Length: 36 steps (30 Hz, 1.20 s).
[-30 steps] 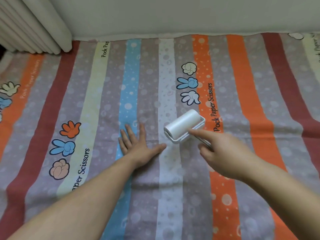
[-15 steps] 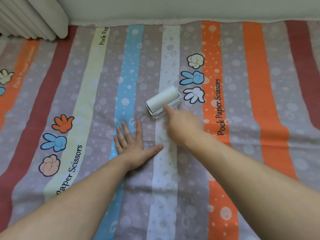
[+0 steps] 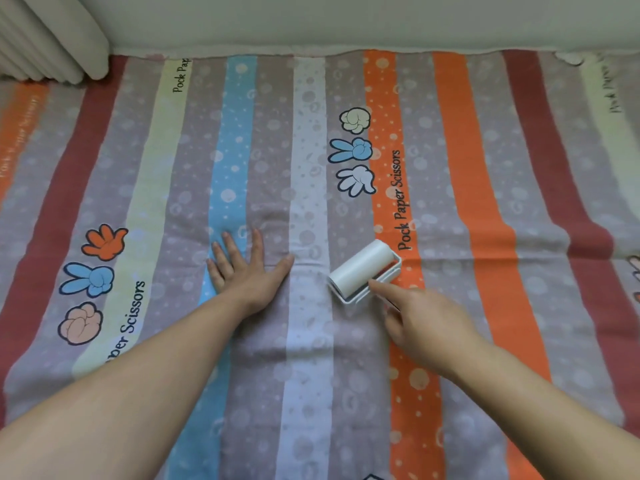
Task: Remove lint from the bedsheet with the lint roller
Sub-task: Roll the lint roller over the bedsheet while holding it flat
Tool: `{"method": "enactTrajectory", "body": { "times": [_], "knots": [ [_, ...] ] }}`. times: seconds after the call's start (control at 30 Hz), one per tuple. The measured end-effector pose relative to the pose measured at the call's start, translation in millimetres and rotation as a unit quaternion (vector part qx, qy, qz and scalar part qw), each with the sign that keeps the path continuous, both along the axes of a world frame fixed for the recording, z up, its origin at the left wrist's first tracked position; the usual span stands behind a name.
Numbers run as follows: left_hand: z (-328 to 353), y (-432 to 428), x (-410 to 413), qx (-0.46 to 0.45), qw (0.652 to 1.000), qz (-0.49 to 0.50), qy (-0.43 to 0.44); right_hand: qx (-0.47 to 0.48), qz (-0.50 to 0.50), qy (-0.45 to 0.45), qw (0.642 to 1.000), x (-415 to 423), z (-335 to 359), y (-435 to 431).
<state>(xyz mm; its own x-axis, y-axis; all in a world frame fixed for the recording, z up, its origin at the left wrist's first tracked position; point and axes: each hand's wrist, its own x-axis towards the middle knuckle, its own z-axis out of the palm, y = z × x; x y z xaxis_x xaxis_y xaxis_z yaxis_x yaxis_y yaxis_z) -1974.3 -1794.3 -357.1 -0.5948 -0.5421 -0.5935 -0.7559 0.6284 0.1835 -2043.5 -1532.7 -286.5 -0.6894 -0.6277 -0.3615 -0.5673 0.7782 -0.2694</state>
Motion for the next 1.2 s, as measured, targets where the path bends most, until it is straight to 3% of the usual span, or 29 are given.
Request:
{"method": "enactTrajectory", "body": {
  "times": [0.13, 0.23, 0.33, 0.5, 0.73, 0.83, 1.0, 1.2],
  "knots": [
    [15, 11, -12, -0.025, 1.000, 0.013, 0.002, 0.039, -0.012, -0.017, 0.999, 15, 12, 35],
    [17, 21, -20, -0.043, 0.996, -0.035, 0.064, 0.061, -0.014, -0.023, 0.998, 16, 21, 48],
    [13, 32, -23, 0.003, 0.985, -0.116, 0.131, 0.086, -0.003, -0.037, 0.996, 11, 32, 52],
    [11, 38, -32, 0.046, 0.967, -0.186, 0.170, 0.139, 0.021, -0.075, 0.987, -6, 57, 41],
    [11, 44, -39, 0.065, 0.961, -0.222, 0.150, 0.309, 0.035, -0.169, 0.935, -28, 103, 24],
    [12, 41, -49, 0.062, 0.961, -0.226, 0.150, 0.268, -0.020, -0.215, 0.939, -49, 132, 2],
    [5, 33, -58, 0.107, 0.962, -0.198, 0.157, 0.114, -0.081, -0.065, 0.988, -85, 106, -61],
    [-5, 31, -59, 0.112, 0.962, -0.201, 0.144, 0.039, -0.114, -0.013, 0.993, -123, 28, -104]
  ]
}}
